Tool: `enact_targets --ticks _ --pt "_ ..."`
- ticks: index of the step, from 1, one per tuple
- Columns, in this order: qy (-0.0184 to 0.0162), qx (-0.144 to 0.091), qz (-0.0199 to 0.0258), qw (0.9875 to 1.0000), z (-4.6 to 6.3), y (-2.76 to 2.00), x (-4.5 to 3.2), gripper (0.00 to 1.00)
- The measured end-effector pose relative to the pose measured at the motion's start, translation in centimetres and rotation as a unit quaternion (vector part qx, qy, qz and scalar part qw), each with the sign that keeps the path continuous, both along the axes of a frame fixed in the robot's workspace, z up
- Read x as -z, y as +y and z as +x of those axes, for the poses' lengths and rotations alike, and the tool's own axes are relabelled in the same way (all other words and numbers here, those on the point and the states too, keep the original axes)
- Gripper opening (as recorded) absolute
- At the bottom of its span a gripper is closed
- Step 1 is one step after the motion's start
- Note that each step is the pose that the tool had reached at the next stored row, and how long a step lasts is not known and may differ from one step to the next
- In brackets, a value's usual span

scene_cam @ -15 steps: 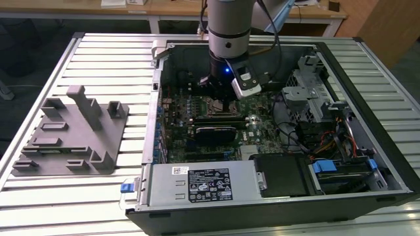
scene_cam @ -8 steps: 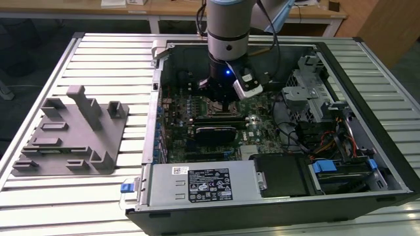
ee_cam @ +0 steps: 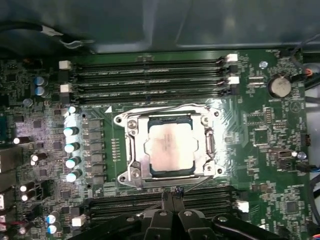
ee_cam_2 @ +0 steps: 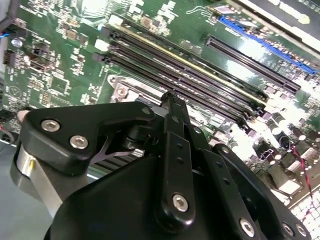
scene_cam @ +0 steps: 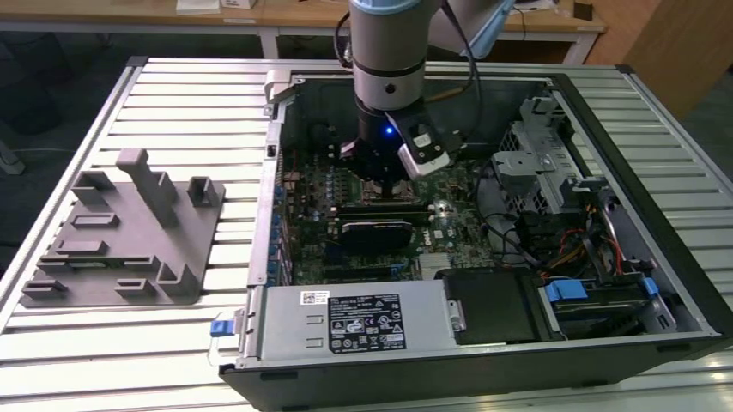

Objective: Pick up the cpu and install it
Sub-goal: 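Install the second cpu locking lever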

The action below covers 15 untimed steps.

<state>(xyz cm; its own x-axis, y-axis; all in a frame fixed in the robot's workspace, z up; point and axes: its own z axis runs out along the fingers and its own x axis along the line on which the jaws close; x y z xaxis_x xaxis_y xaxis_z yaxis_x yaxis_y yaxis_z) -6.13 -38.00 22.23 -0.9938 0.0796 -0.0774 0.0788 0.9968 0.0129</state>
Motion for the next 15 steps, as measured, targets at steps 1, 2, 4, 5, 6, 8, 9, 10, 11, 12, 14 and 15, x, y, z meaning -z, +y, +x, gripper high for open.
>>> enact_targets --ticks 1,2,4,5,6,8,9,10,11,12,14,15 --pt "0.0 0.0 0.0 1.0 -0.2 -0.03 0.06 0.11" --pt "0.0 0.0 0.0001 1.0 -0.3 -0.07 0.11 0.11" --pt "0.0 0.0 0.0002 1.0 -0.9 -0.14 0.26 0.11" --pt "0.0 0.0 0.0002 1.0 -1.1 -0.18 0.32 0.11" --pt "0.0 0.0 0.0003 1.0 -1.2 -0.2 0.37 0.11" --pt "0.0 0.0 0.0005 1.0 -1.6 -0.27 0.47 0.11" --pt "0.0 0.0 0.0007 1.0 -1.7 -0.31 0.52 0.11" --pt "0.0 0.0 0.0011 1.0 -1.8 -0.38 0.57 0.11" --pt "0.0 0.0 0.0016 1.0 -1.9 -0.45 0.61 0.11" --pt "0.0 0.0 0.0026 1.0 -2.0 -0.53 0.65 0.11" --pt "0.0 0.0 0.0064 1.0 -2.2 -0.74 0.73 0.11" --pt "0.0 0.0 0.0093 1.0 -2.2 -0.84 0.75 0.11"
